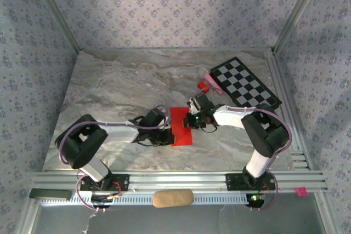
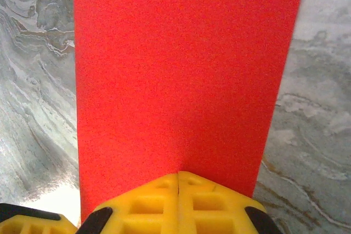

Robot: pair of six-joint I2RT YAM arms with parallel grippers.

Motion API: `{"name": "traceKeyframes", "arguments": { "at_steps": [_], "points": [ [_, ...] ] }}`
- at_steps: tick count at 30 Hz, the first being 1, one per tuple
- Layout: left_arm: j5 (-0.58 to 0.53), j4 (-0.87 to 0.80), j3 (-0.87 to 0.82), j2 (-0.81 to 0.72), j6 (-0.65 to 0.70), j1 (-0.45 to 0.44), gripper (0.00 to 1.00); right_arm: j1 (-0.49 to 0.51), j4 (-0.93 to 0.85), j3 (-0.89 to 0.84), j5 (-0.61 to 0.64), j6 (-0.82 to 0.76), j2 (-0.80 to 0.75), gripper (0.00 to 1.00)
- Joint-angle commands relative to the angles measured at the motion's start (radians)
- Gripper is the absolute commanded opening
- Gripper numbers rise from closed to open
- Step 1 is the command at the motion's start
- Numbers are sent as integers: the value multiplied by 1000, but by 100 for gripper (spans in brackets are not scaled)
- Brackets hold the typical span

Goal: Fold a paper plane with a square sheet of paper (pick it up from the middle)
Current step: First fold the square sheet of paper in half at the center of the table.

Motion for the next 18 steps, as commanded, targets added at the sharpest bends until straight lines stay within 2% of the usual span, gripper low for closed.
{"name": "traceKeyframes", "arguments": {
  "at_steps": [1, 4, 8, 12, 18],
  "points": [
    [-49, -107, 21, -84, 17, -1, 6, 3, -112, 2, 10, 14, -26, 5],
    [-84, -201, 101, -136, 24, 26, 4, 3, -180, 60, 52, 9, -94, 17],
    [-82, -271, 175, -156, 45, 132, 1, -6, -257, 75, 162, 30, -235, 36],
    [-12, -234, 242, -94, 63, 222, 0, -11, -282, 22, 208, 109, -352, 39],
    [34, -256, 426, 100, 86, 234, 0, 41, -205, -161, 295, 271, -495, 39]
  ]
}}
